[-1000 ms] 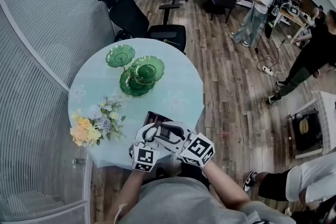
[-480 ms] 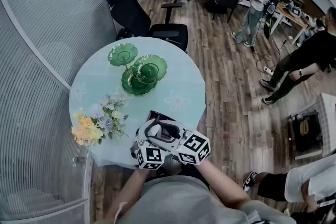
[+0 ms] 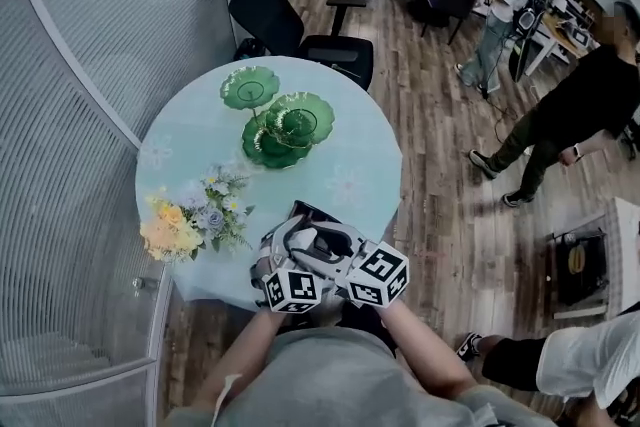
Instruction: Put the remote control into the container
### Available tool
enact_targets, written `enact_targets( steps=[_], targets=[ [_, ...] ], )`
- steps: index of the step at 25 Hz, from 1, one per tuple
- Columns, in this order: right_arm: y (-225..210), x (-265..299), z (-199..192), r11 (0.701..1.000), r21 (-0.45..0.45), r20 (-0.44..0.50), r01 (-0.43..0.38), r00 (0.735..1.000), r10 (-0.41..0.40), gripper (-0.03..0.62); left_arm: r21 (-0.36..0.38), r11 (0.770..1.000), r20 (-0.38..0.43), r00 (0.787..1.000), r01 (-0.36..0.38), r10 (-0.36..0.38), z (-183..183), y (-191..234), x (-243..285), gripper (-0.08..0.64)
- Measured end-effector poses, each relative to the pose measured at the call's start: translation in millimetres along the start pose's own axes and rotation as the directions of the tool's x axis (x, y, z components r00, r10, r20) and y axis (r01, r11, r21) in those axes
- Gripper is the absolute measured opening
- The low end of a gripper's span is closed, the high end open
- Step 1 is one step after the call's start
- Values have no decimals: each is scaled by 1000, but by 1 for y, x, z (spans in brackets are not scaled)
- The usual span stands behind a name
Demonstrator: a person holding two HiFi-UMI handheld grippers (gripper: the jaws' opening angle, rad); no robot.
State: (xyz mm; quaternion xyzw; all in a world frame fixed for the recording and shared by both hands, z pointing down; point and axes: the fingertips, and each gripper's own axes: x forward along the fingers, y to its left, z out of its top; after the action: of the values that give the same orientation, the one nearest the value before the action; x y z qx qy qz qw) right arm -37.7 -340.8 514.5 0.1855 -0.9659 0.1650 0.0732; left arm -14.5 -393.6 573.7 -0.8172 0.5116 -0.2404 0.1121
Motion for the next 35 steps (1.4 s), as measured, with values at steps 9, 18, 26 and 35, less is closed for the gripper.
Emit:
enact_targets(
  steps=[9,18,26,35],
  targets=[
    [-1,2,-4,999,-42,-21,0,1000,-1,245,-18,999,7,999,39,-39,-4,-7,2,103],
    [-26,-9,-3,998,-39,-38,45,998,-46,245,-56,990,-7,992,127,-128,-19,-18,0,236],
    [-68,-21,1,991,-59,-54,121,991,-124,245,-123,979,-69,983,161,-170,-45,-26,-3,275],
    [-89,-14,-27,988,-96,-152,117,980,-131,245,-238,964,-100,984,122,-150,-61,-14,-11,213]
  ],
)
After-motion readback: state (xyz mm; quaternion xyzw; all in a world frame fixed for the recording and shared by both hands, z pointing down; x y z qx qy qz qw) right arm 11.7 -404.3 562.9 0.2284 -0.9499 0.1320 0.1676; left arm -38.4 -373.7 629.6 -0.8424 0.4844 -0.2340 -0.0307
